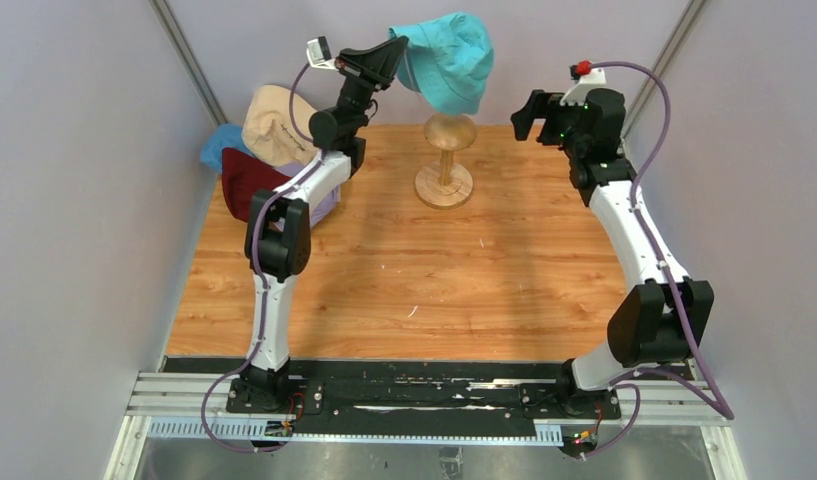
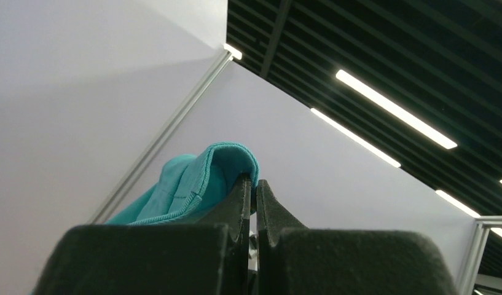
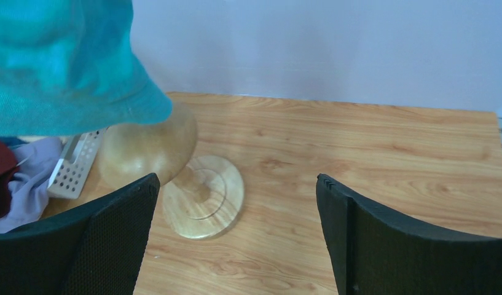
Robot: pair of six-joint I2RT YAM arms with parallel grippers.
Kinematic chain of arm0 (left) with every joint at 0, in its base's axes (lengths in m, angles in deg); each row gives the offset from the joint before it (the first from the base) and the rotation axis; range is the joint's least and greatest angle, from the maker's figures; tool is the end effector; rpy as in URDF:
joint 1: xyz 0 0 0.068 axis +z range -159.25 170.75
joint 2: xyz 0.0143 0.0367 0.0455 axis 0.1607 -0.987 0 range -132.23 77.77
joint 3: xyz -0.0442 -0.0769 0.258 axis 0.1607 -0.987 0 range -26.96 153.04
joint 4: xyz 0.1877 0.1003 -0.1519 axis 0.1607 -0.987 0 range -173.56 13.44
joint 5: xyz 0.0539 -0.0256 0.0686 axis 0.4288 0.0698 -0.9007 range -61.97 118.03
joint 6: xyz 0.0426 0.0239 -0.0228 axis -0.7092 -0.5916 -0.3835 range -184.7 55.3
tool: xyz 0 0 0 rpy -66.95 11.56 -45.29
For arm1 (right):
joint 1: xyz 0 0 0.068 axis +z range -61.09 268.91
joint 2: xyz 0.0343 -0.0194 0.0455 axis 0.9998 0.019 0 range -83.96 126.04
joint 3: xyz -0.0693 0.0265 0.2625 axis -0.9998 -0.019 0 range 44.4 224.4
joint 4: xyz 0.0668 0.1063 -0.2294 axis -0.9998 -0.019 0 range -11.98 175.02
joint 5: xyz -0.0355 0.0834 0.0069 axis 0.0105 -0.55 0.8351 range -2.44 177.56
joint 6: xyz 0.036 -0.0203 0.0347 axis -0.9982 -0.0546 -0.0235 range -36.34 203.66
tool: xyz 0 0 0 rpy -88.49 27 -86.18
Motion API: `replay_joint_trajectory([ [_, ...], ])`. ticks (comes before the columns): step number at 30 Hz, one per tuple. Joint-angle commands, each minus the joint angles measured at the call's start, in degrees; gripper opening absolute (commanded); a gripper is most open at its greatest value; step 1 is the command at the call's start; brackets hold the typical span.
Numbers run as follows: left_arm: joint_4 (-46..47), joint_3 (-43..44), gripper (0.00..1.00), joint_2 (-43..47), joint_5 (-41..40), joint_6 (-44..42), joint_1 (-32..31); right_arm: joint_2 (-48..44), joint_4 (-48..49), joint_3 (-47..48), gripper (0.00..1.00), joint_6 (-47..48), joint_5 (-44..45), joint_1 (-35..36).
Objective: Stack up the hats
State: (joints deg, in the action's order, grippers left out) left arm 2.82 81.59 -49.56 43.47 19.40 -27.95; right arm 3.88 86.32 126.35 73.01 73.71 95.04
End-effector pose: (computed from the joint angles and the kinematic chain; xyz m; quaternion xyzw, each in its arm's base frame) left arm 0.4559 -0.1643 0.3959 -0.0265 0.2817 -0.7704 0.5714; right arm 0.3652 0.0478 0.4031 -0.0529 0.7321 0.1859 0.6532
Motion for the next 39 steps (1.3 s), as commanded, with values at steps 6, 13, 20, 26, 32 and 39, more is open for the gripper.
replay_joint_trajectory([
  [6, 4.3, -3.3, 0.0, -1.4, 2.3, 0.6, -2.6, -4.7, -0.7, -2.1, 0.97, -0.5, 1.5, -4.6],
  [13, 9.1, -15.4, 0.0, 0.3, 4.6, 2.3, -3.8, -4.6, -0.7, -2.3, 0.97, -0.7, 1.2, -4.8],
  [20, 9.1, -23.4, 0.0, 3.6, 4.7, 0.3, -4.0, -4.4, -0.7, -2.4, 0.97, -0.9, 1.0, -4.8],
  [26, 9.0, -25.8, 0.0, 3.4, 2.9, 0.9, -3.1, -4.5, -0.6, -2.9, 0.97, -0.8, 0.9, -4.8],
  [32, 5.5, -27.0, 0.0, 4.0, 1.4, 0.3, -0.6, -4.5, -0.7, -2.7, 0.97, -0.8, 0.7, -4.8],
  [39, 0.5, -27.4, 0.0, 4.6, 2.3, -3.1, 1.7, -4.4, -0.6, -2.6, 0.97, -0.9, 0.6, -4.9],
])
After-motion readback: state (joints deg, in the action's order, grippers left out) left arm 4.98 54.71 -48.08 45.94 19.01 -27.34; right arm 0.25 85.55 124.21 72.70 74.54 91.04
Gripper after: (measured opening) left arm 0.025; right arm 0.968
